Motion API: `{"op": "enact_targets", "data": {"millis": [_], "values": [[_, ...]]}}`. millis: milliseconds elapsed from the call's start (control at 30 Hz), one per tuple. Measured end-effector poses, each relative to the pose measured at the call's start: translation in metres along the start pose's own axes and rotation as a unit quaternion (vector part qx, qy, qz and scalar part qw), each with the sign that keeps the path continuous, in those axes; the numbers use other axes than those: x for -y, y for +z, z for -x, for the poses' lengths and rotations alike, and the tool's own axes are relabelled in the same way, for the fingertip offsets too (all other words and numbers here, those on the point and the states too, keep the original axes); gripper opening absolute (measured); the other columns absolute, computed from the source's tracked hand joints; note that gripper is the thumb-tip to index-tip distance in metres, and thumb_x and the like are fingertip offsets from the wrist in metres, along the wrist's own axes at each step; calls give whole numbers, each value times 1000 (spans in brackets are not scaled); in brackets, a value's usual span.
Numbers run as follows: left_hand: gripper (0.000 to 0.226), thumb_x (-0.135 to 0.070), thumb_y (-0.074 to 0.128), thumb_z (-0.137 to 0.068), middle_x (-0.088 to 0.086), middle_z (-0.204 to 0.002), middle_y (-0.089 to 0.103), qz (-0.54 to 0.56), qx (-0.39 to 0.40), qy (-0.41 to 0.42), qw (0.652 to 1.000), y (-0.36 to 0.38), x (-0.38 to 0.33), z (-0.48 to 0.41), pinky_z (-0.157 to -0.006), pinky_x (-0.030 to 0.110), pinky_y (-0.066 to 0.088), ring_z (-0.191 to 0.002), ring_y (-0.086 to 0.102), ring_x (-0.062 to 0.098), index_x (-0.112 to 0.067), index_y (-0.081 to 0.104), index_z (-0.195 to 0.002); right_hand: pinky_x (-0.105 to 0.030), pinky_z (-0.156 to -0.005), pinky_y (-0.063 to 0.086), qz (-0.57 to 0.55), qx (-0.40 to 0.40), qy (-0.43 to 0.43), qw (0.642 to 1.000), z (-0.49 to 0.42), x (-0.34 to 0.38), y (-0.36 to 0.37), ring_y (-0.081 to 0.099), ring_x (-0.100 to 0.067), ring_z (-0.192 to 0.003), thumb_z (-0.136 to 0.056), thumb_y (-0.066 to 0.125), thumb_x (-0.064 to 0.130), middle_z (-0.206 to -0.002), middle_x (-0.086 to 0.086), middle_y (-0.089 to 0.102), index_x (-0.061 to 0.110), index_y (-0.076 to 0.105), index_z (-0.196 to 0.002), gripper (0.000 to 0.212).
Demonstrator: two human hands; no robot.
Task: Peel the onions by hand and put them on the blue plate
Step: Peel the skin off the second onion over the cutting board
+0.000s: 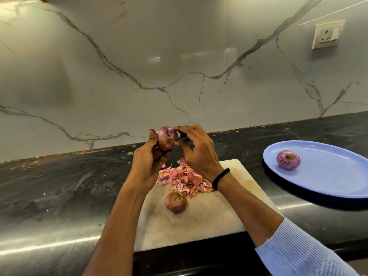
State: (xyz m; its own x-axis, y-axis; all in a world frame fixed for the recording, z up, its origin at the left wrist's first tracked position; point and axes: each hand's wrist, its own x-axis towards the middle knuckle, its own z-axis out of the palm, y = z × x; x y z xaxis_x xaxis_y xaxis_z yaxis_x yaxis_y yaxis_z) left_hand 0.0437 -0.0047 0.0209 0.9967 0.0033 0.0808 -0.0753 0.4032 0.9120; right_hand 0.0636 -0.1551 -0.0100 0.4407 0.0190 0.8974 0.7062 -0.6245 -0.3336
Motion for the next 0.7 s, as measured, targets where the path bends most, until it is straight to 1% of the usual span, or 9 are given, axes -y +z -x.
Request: {"op": "enact_targets", "data": {"millis": [67, 133, 167, 233, 333, 400, 467, 600, 700], "values": [[36, -43, 55, -97, 10, -99, 74, -4, -7, -5, 1000, 1, 0, 1, -90, 36, 57, -94, 70, 21, -10, 68, -104, -16, -87, 51, 19, -26, -6, 999, 1, -2, -1, 61, -16, -95, -90, 67, 0, -104, -10, 66, 2, 68, -112, 22], [34, -42, 56, -95, 11, -102, 72, 0, -14, -8, 1000, 2, -1, 1, -92, 37, 56, -96, 68, 22, -10, 67, -103, -17, -84, 51, 31, -45, 2, 999, 1, -4, -2, 61, -17, -91, -91, 66, -1, -100, -9, 66, 3, 68, -107, 17], [35, -42, 58, -94, 11, -104, 72, 1, -15, -9, 1000, 2, -1, 1, -92, 37, 56, -98, 68, 23, -10, 67, -104, -13, -85, 50, 27, -45, 11, 999, 1, -4, -2, 61, -16, -92, -90, 67, -1, -103, -10, 65, 3, 67, -109, 20], [40, -44, 61, -89, 14, -107, 73, -4, -13, -9, 1000, 1, 0, 0, -93, 36, 56, -101, 68, 24, -9, 68, -106, -6, -87, 46, -3, -13, 29, 999, 0, -1, -1, 59, -12, -97, -87, 72, 3, -113, -10, 59, 6, 62, -123, 37], [48, -43, 67, -80, 16, -104, 74, -8, 0, 0, 1000, -1, 4, -1, -90, 35, 58, -96, 69, 23, -3, 71, -107, -4, -91, 43, -22, 40, 23, 999, 2, 0, 6, 54, -12, -105, -82, 80, 13, -123, -11, 50, 9, 52, -134, 59], [43, -40, 67, -80, 14, -96, 75, -6, 11, 6, 1000, -1, 6, 0, -87, 33, 58, -86, 67, 20, -3, 72, -101, -5, -93, 40, -13, 41, 15, 999, 3, -2, 9, 51, -11, -108, -82, 81, 16, -124, -11, 49, 8, 50, -134, 61], [38, -38, 64, -86, 16, -97, 73, 3, 13, 11, 1000, 0, 6, -1, -87, 35, 57, -84, 65, 19, -2, 71, -97, -7, -94, 42, -19, 29, 22, 999, 3, -3, 8, 52, -11, -108, -83, 81, 20, -124, -11, 51, 6, 50, -131, 59], [24, -27, 59, -94, 12, -108, 68, 18, 21, 14, 1000, 2, 3, 0, -79, 28, 58, -97, 64, 19, -7, 66, -104, -23, -97, 51, -62, 27, 27, 997, 3, 1, 4, 59, -21, -111, -85, 78, 16, -124, -12, 56, 3, 50, -128, 53], [30, -25, 63, -87, 11, -110, 70, 29, 41, 27, 998, 3, 3, 1, -82, 29, 59, -103, 66, 21, -8, 65, -111, -22, -98, 52, -95, 30, 31, 994, 3, 5, 1, 62, -20, -113, -86, 76, 7, -124, -10, 59, 3, 48, -127, 50]]}}
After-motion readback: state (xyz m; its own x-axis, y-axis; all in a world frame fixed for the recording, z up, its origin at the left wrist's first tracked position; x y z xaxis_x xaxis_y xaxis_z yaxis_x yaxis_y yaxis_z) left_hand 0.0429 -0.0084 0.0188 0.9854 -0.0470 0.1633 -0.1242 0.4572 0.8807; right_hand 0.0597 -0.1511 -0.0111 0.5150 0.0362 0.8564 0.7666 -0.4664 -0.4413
